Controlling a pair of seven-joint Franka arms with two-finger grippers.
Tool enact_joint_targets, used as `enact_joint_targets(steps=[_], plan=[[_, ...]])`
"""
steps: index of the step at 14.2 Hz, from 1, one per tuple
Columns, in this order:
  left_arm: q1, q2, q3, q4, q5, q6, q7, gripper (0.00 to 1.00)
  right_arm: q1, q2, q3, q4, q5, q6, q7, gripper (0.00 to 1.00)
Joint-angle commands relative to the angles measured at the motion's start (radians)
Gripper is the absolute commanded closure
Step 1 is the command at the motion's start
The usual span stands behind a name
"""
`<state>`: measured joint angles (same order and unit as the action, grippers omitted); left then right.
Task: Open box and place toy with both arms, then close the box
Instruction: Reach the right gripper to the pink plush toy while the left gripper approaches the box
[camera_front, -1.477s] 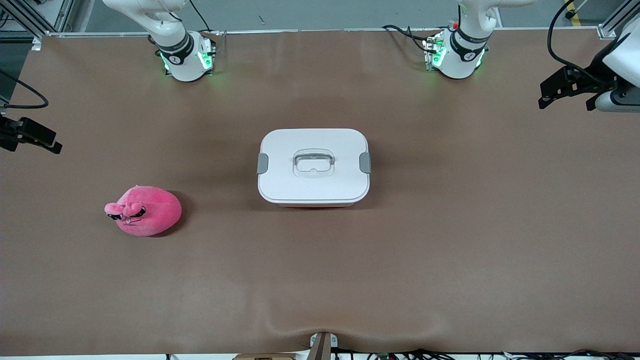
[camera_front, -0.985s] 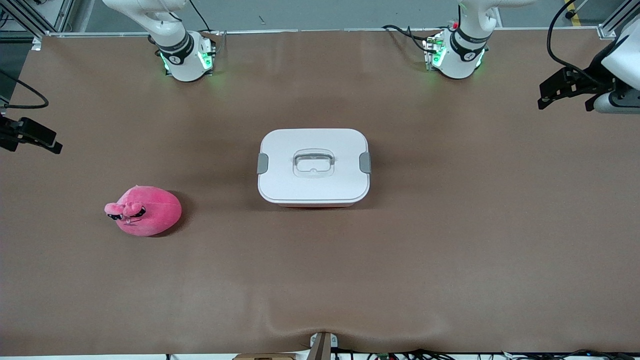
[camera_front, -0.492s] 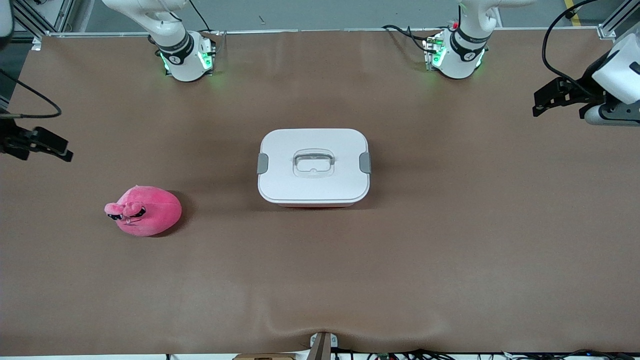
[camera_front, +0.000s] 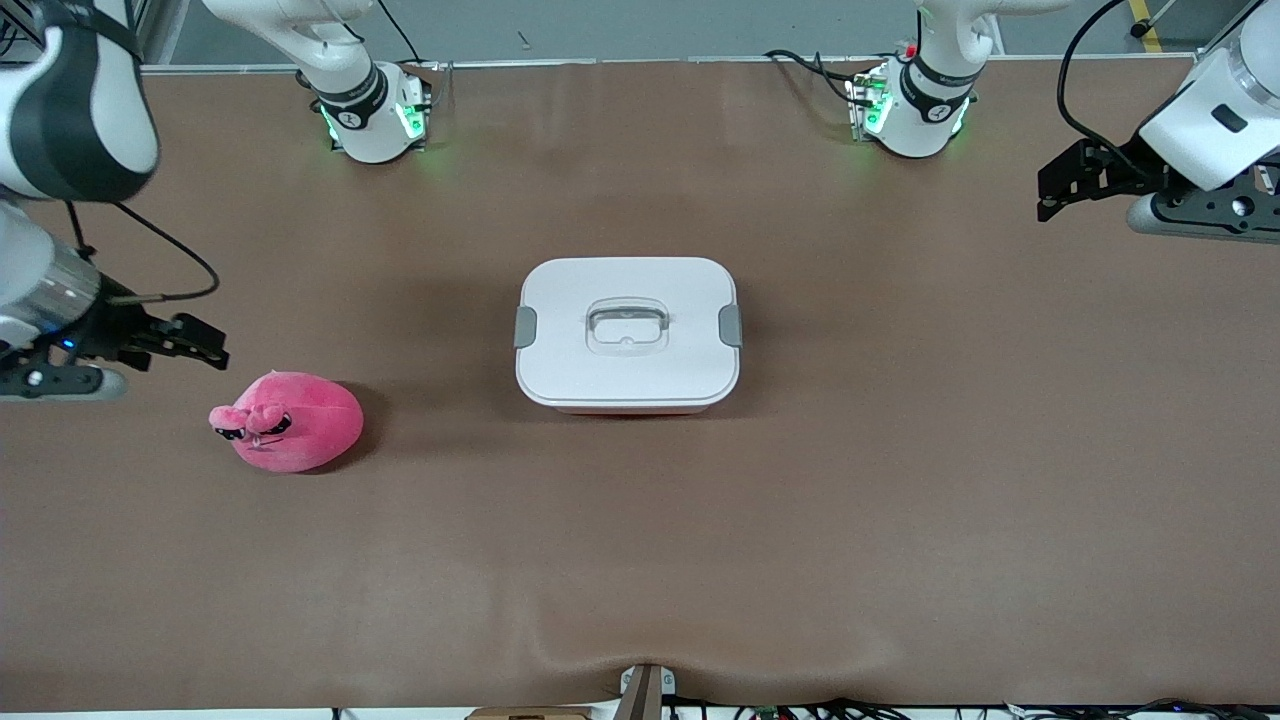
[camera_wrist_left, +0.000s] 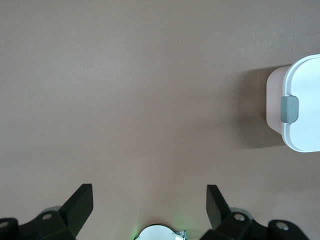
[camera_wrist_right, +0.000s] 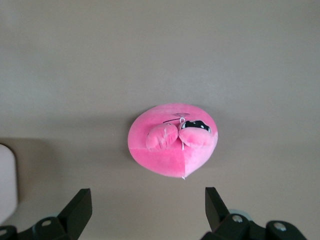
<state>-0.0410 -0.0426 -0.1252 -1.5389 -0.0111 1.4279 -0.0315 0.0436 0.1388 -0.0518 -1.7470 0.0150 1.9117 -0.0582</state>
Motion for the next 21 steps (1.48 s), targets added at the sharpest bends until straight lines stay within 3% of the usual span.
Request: enact_joint_targets(steps=[1, 9, 13, 16, 17, 21], plan=[[0.003, 0.004, -0.027, -0.004, -0.012, -0.009, -0.021, 0.00, 0.001, 0.054, -0.003, -0.035, 0.000, 0.073, -0.077, 0.00], [0.003, 0.012, -0.083, -0.003, -0.023, 0.039, -0.077, 0.00, 0.002, 0.171, -0.003, -0.082, 0.002, 0.237, -0.077, 0.03], [-0.022, 0.038, -0.099, 0.002, -0.089, 0.065, -0.255, 0.00, 0.001, 0.176, -0.003, -0.082, 0.000, 0.239, -0.083, 0.35], [-0.043, 0.070, -0.113, 0.008, -0.086, 0.065, -0.330, 0.00, 0.002, 0.186, -0.003, -0.080, 0.000, 0.239, -0.083, 0.78], [-0.046, 0.073, -0.117, 0.007, -0.083, 0.065, -0.358, 0.00, 0.002, 0.189, -0.003, -0.080, 0.000, 0.241, -0.086, 0.87], [-0.118, 0.112, -0.137, 0.006, -0.076, 0.065, -0.609, 0.00, 0.002, 0.193, -0.003, -0.078, -0.001, 0.237, -0.088, 0.93]])
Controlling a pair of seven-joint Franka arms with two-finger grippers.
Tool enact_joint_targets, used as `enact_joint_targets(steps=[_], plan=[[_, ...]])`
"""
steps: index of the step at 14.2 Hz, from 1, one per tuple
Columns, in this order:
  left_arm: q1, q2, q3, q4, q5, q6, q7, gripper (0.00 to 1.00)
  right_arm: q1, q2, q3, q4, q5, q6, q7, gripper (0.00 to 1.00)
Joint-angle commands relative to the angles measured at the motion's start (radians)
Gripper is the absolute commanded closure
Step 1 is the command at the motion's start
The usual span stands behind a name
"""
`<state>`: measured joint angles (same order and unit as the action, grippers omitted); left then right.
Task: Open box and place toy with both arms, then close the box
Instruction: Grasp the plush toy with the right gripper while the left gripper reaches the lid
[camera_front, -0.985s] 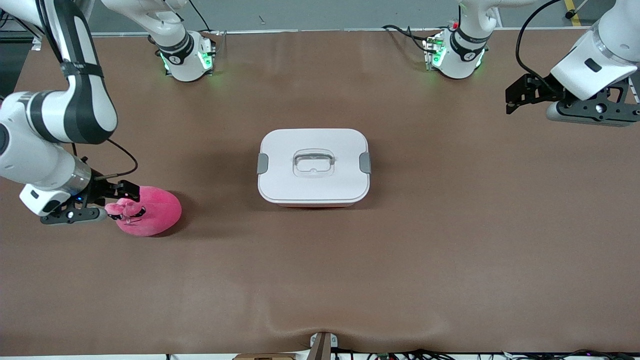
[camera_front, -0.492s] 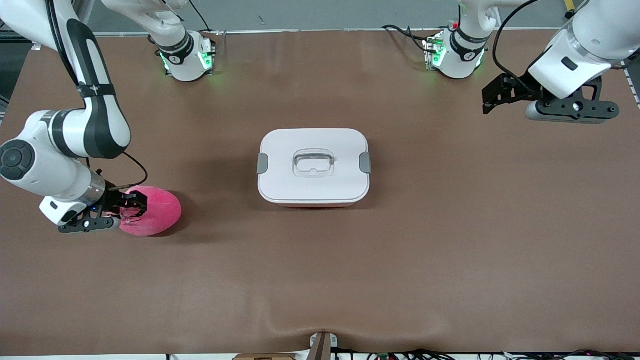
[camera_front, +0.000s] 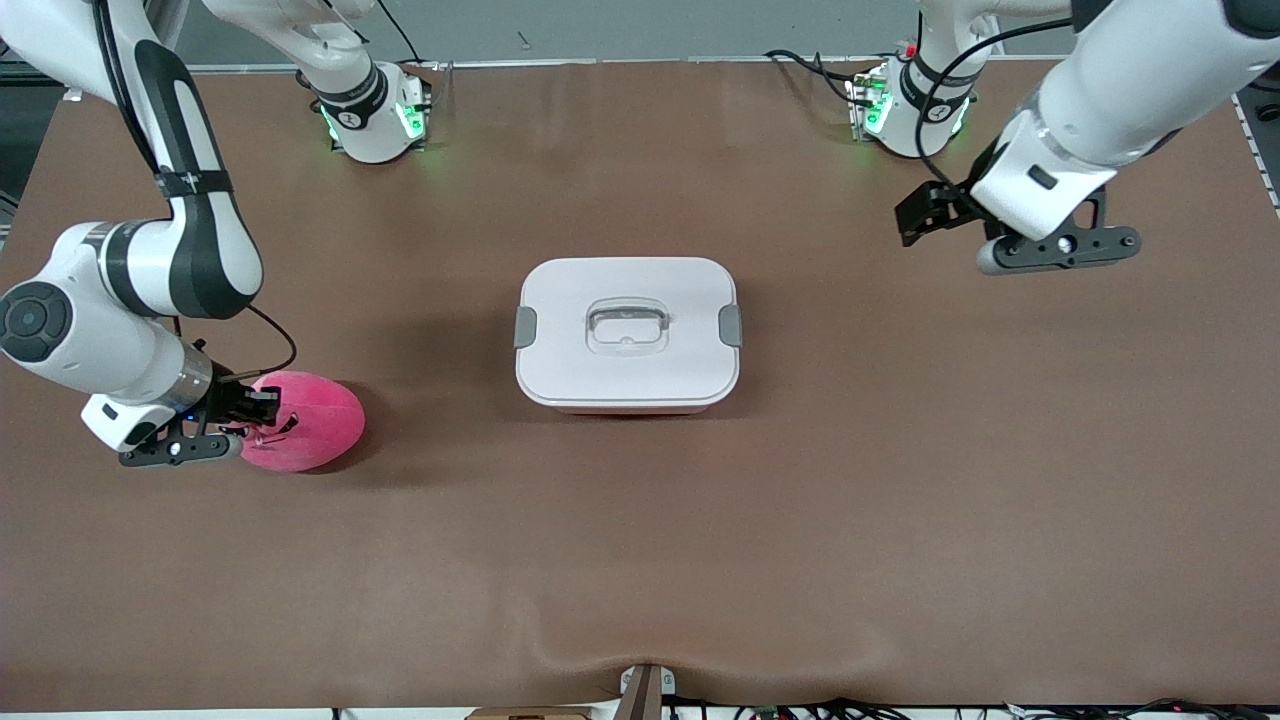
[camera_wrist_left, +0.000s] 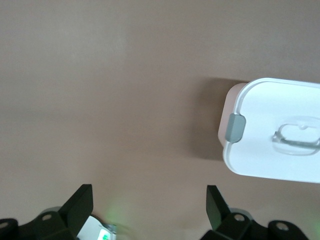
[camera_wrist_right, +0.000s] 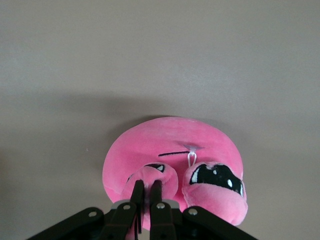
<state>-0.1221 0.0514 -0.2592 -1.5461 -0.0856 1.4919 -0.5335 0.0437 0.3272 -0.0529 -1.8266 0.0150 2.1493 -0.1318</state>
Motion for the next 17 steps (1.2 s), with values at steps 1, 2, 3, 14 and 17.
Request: enact_joint_targets(steps=[1, 2, 3, 14, 17], plan=[[-0.060, 0.021, -0.003, 0.012, -0.011, 0.001, -0.176, 0.00, 0.002, 0.004, -0.002, 0.003, 0.000, 0.000, -0.014, 0.93], [-0.066, 0.027, -0.005, 0.012, -0.017, 0.001, -0.239, 0.00, 0.004, 0.004, -0.002, 0.003, 0.000, 0.000, -0.012, 0.93], [-0.076, 0.037, -0.021, 0.012, -0.016, 0.002, -0.279, 0.00, 0.004, 0.004, -0.002, 0.007, 0.000, -0.003, -0.012, 0.93], [-0.272, 0.099, -0.035, -0.046, 0.021, 0.207, -0.929, 0.00, 0.004, -0.071, -0.002, 0.076, 0.002, -0.195, -0.011, 0.93], [-0.368, 0.178, -0.037, -0.042, 0.137, 0.289, -1.187, 0.00, 0.004, -0.109, -0.001, 0.076, 0.003, -0.238, -0.012, 0.93]])
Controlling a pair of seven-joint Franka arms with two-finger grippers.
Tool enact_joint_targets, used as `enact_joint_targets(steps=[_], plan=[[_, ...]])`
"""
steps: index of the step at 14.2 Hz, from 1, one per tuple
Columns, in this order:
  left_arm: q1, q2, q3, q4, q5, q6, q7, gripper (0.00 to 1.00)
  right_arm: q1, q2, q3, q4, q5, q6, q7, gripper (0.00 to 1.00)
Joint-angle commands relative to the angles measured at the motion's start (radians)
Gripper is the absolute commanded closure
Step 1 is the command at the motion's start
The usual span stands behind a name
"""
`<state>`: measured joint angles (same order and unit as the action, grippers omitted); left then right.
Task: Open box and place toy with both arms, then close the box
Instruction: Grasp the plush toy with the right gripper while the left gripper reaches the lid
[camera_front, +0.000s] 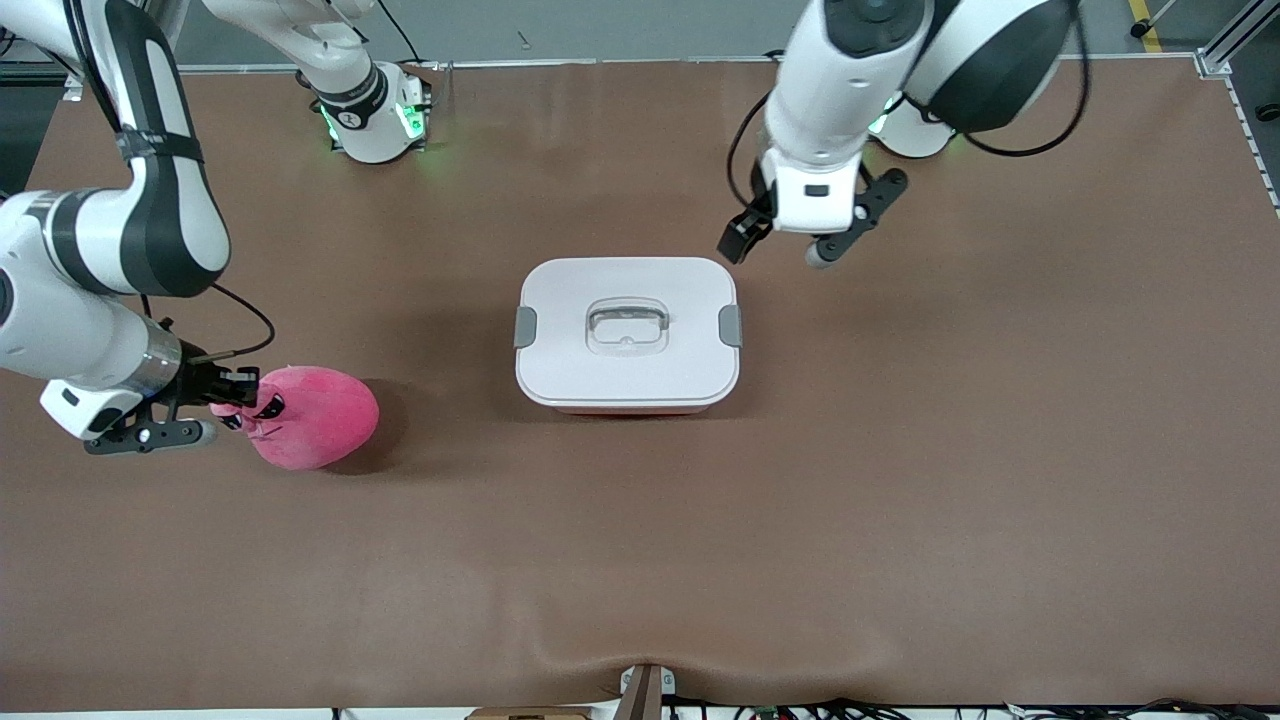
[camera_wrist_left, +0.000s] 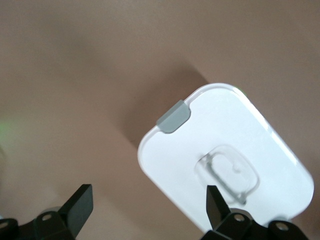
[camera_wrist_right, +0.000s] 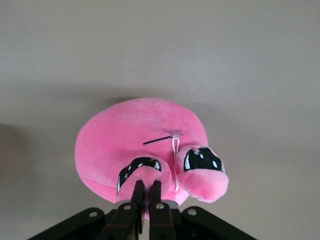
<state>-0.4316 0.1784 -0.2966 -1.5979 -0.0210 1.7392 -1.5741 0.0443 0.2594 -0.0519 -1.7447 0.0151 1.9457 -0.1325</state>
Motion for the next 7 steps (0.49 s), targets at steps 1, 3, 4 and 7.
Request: enact_joint_targets(steps=[1, 3, 4, 7], plan=[[-0.087, 0.076, 0.002, 0.013, 0.110, 0.057, -0.215, 0.00, 0.005, -0.057, -0.002, -0.006, 0.003, -0.047, -0.013, 0.93], [-0.130, 0.116, 0.001, 0.019, 0.171, 0.095, -0.343, 0.00, 0.005, -0.083, -0.002, -0.001, 0.003, -0.071, -0.030, 0.94], [-0.142, 0.133, 0.001, 0.021, 0.174, 0.126, -0.392, 0.00, 0.003, -0.095, -0.002, 0.005, 0.005, -0.089, -0.047, 0.94], [-0.193, 0.188, 0.002, 0.022, 0.214, 0.212, -0.573, 0.04, 0.002, -0.118, -0.002, 0.031, 0.011, -0.163, -0.041, 0.95]])
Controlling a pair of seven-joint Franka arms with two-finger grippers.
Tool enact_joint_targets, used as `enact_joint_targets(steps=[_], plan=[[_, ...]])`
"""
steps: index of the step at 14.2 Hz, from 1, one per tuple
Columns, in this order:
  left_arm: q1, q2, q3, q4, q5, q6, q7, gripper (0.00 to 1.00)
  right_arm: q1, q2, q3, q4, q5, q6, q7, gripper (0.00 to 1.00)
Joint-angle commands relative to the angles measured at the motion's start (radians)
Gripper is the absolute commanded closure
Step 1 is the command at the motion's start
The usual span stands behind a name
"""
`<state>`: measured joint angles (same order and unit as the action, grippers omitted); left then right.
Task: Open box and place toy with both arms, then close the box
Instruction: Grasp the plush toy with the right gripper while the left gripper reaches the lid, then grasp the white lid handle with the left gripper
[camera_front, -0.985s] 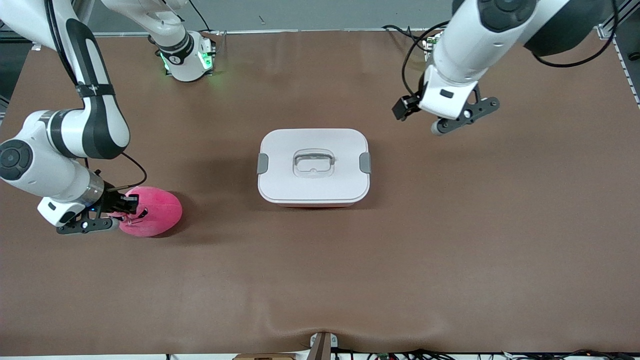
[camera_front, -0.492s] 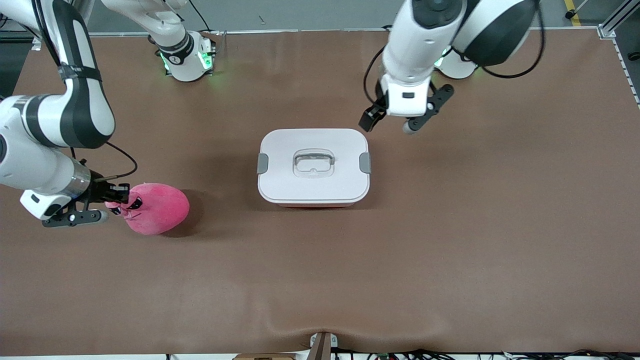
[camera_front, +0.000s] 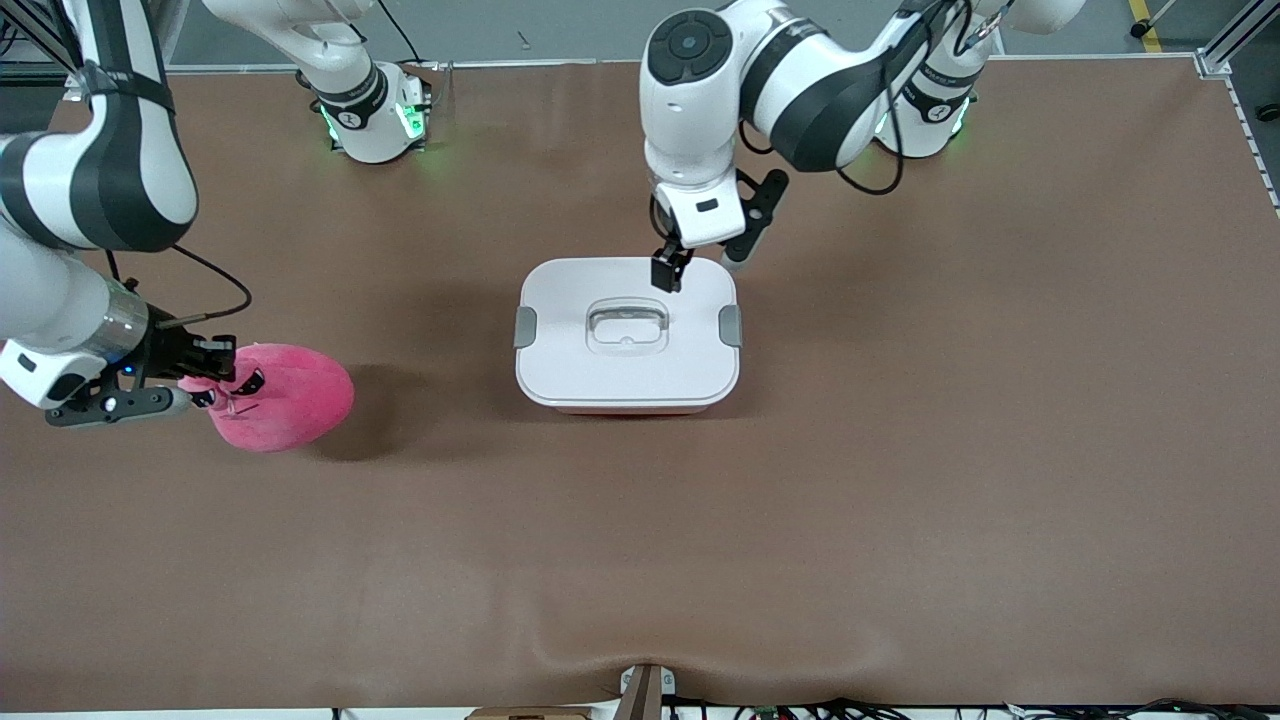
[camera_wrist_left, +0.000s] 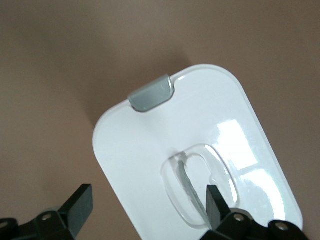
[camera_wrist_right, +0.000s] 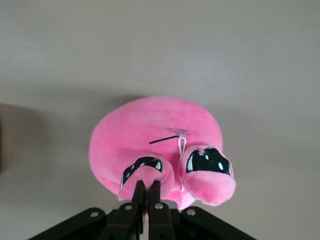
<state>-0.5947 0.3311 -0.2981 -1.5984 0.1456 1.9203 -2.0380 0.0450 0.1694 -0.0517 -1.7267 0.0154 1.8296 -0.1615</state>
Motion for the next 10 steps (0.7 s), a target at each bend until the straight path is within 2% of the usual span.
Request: enact_joint_targets(steps=[1, 6, 10], plan=[[-0.043, 0.057, 0.004, 0.026, 0.078, 0.040, -0.179, 0.07, 0.001, -0.042, -0.004, 0.015, 0.011, -0.059, -0.012, 0.95], [-0.079, 0.190, 0.005, 0.138, 0.183, 0.066, -0.459, 0.15, -0.007, -0.100, -0.008, 0.015, 0.009, -0.139, -0.012, 0.97], [-0.102, 0.229, 0.007, 0.144, 0.273, 0.144, -0.615, 0.22, -0.007, -0.110, -0.008, 0.047, 0.011, -0.199, -0.009, 1.00]])
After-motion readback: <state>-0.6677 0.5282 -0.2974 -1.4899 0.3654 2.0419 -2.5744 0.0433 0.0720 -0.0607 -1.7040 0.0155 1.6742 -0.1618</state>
